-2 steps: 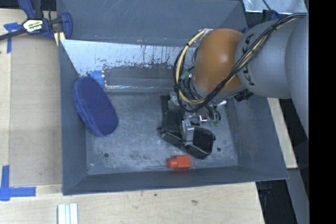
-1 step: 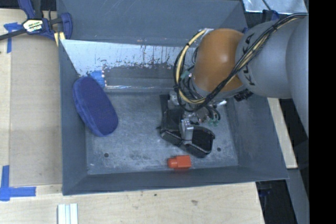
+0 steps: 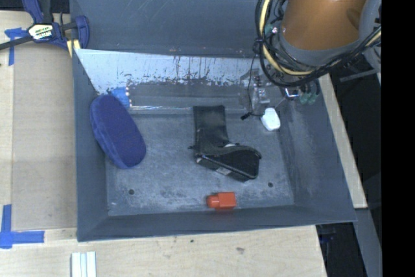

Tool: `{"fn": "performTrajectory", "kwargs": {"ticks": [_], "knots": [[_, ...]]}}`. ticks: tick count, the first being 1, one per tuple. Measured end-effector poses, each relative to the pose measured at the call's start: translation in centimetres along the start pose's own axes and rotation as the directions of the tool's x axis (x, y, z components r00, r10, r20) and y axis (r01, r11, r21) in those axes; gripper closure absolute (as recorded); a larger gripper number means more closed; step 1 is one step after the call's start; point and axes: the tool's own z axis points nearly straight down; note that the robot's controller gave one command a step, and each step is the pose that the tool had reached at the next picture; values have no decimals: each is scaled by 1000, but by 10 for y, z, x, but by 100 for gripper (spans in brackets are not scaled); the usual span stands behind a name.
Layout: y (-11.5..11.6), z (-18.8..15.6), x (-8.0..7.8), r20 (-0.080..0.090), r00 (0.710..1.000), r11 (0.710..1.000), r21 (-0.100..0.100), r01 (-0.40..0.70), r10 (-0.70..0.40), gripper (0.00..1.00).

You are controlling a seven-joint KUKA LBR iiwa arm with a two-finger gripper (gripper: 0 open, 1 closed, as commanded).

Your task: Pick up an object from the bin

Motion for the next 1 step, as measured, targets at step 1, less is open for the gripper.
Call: {"fn": "performTrajectory", "kwargs": {"ticks": [1], "knots": [[11,124,3,-19,1000,1000,-2,-5,4,100]]}}
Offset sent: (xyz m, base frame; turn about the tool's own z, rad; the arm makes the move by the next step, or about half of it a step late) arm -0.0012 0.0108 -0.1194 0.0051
